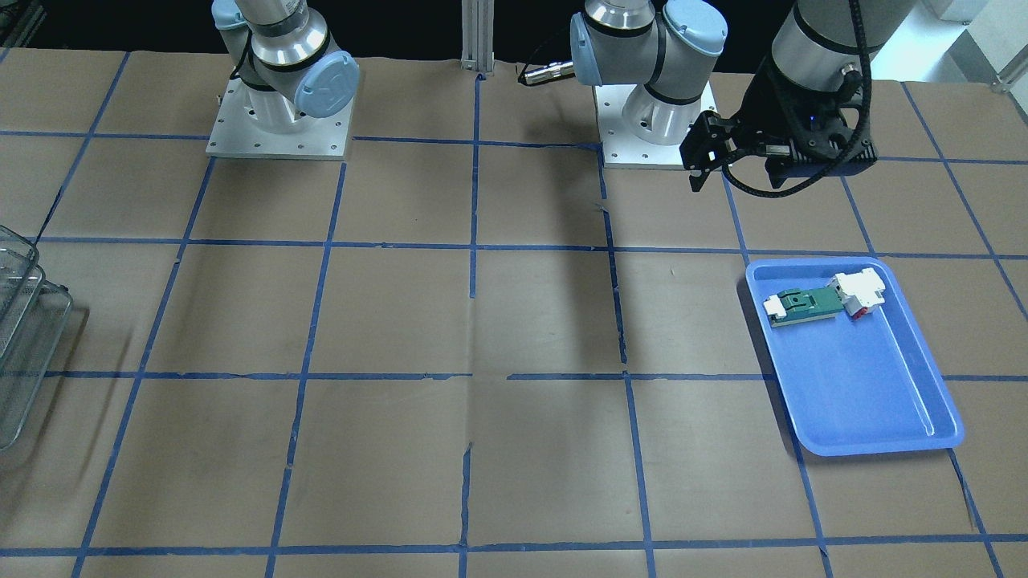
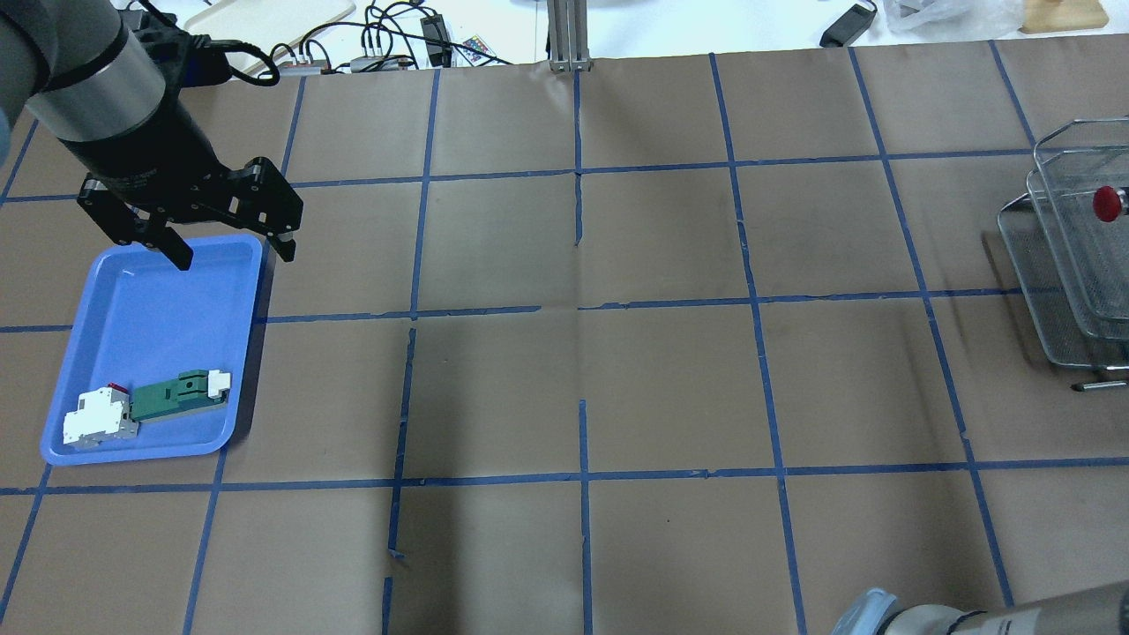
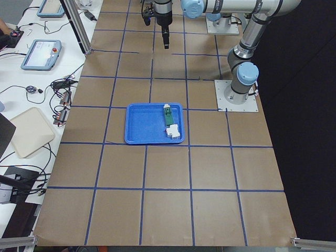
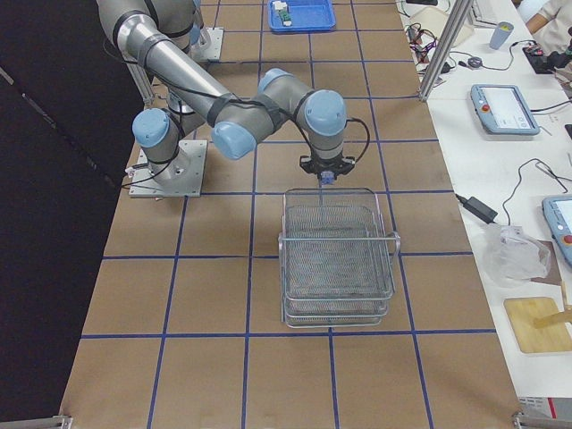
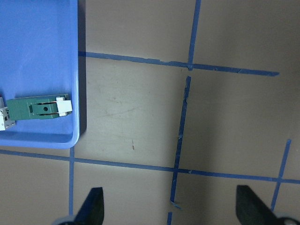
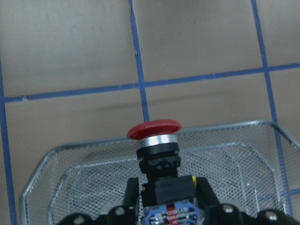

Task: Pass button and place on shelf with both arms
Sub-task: 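Carry the button into the mesh basket with the right gripper while left arm withdraws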

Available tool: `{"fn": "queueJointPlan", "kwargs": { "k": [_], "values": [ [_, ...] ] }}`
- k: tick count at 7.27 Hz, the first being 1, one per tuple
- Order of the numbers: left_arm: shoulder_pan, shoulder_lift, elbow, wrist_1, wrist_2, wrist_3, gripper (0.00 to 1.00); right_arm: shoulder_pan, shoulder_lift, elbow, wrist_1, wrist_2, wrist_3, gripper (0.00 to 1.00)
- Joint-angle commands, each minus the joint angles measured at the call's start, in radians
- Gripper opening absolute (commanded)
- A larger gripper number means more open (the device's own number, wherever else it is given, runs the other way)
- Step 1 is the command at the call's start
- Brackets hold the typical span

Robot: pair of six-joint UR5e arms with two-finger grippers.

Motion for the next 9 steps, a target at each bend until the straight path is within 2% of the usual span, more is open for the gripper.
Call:
{"fn": "queueJointPlan", "kwargs": {
  "k": [1,2,3,4,5,7,9],
  "values": [
    [-0.006,0.006,0.002,-0.001,-0.009,0.022,1.00,-0.031,0.067,0.000,-0.072,-0.033,-0.038,0.18],
    [0.003,0.009,0.000,-0.001,-0.011,0.028,1.00,-0.031,0.068,0.001,-0.078,-0.036,-0.035,0.25],
    [0.006,0.009,0.000,-0.001,-0.008,0.075,1.00,-0.031,0.080,0.000,-0.086,-0.039,-0.022,0.51],
    [0.005,0.009,-0.001,-0.001,-0.011,0.104,1.00,-0.031,0.085,0.000,-0.105,-0.085,-0.024,0.95],
    [0.006,0.014,-0.001,-0.001,-0.059,0.097,1.00,-0.031,0.073,0.000,-0.109,-0.084,-0.022,1.00],
    [0.008,0.025,-0.001,-0.008,-0.051,0.098,1.00,-0.017,0.003,0.009,-0.089,-0.084,0.019,1.00],
    [0.008,0.022,-0.001,-0.004,-0.063,0.103,1.00,0.106,-0.120,0.018,0.015,-0.099,0.242,1.00]
  ]
}}
